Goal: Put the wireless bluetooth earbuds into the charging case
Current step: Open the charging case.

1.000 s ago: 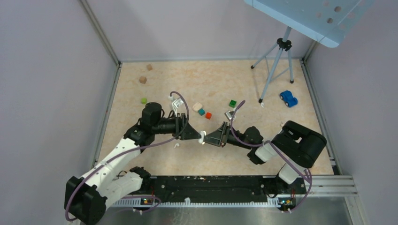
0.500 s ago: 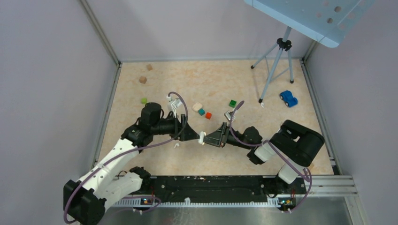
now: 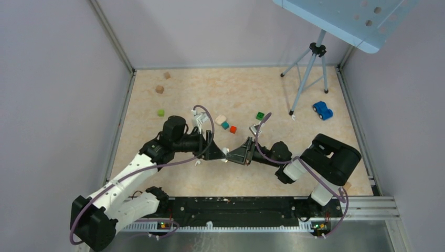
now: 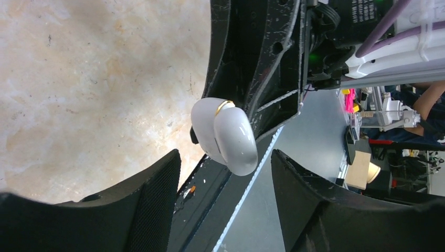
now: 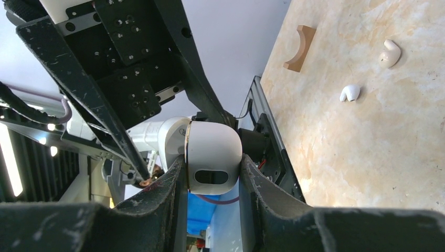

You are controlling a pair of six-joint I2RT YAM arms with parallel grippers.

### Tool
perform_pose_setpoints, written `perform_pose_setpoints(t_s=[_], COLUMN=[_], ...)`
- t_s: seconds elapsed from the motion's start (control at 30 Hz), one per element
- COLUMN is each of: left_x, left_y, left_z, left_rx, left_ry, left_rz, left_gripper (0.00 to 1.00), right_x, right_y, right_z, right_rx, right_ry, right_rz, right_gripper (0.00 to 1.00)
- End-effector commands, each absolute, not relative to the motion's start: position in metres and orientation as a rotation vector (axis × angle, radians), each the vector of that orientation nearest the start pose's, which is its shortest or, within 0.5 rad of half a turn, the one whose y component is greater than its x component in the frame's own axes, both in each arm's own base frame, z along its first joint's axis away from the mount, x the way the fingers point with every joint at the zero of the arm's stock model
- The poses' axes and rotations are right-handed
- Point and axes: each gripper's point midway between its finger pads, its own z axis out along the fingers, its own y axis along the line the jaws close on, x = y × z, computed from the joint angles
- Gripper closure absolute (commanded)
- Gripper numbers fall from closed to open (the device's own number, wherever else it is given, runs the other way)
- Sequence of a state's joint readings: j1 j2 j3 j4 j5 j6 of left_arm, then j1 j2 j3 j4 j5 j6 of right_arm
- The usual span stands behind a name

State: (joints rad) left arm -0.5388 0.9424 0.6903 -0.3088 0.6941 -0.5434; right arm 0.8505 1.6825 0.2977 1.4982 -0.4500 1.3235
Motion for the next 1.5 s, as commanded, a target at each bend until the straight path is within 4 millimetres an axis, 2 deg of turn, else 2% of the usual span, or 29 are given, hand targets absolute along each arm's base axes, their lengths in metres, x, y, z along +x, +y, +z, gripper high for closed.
perform_pose_setpoints(t_s=[0.0,0.13,0.23,0.43,0.7,0.87,1.07,1.2,1.33,1.47], left_x=[0.171,0.174,0.172,0.176,0.18,0.178,0.178,0.17,0.166,0.165], left_y=[-0.25,-0.25,-0.249,-0.233,-0.223,-0.223,-0.225,-0.234,-0.238,-0.243], left_z=[0.196,0.188,0.192,0.186,0.21,0.235,0.249,0.255,0.254,0.236], left_rx=[0.44,0.421,0.44,0.409,0.37,0.389,0.365,0.391,0.405,0.395], left_ry=[2.229,2.256,2.248,2.284,2.222,2.172,2.127,2.061,2.048,2.11], left_rz=[-1.325,-1.3,-1.302,-1.157,-1.093,-1.105,-1.144,-1.253,-1.307,-1.341], left_gripper=[0.32,0.33,0.34,0.34,0.33,0.33,0.31,0.2,0.18,0.2], right_x=[0.149,0.148,0.146,0.146,0.144,0.142,0.142,0.141,0.141,0.14], right_y=[0.351,0.35,0.348,0.345,0.341,0.339,0.339,0.337,0.336,0.337], right_z=[0.214,0.214,0.212,0.214,0.217,0.219,0.22,0.22,0.221,0.222], right_rx=[-0.171,-0.171,-0.174,-0.182,-0.197,-0.204,-0.206,-0.204,-0.207,-0.21], right_ry=[1.588,1.586,1.588,1.582,1.583,1.578,1.574,1.568,1.562,1.559], right_rz=[2.077,2.08,2.076,2.066,2.038,2.035,2.034,2.036,2.038,2.043], right_gripper=[1.0,1.0,1.0,1.0,1.0,1.0,1.0,1.0,1.0,1.0])
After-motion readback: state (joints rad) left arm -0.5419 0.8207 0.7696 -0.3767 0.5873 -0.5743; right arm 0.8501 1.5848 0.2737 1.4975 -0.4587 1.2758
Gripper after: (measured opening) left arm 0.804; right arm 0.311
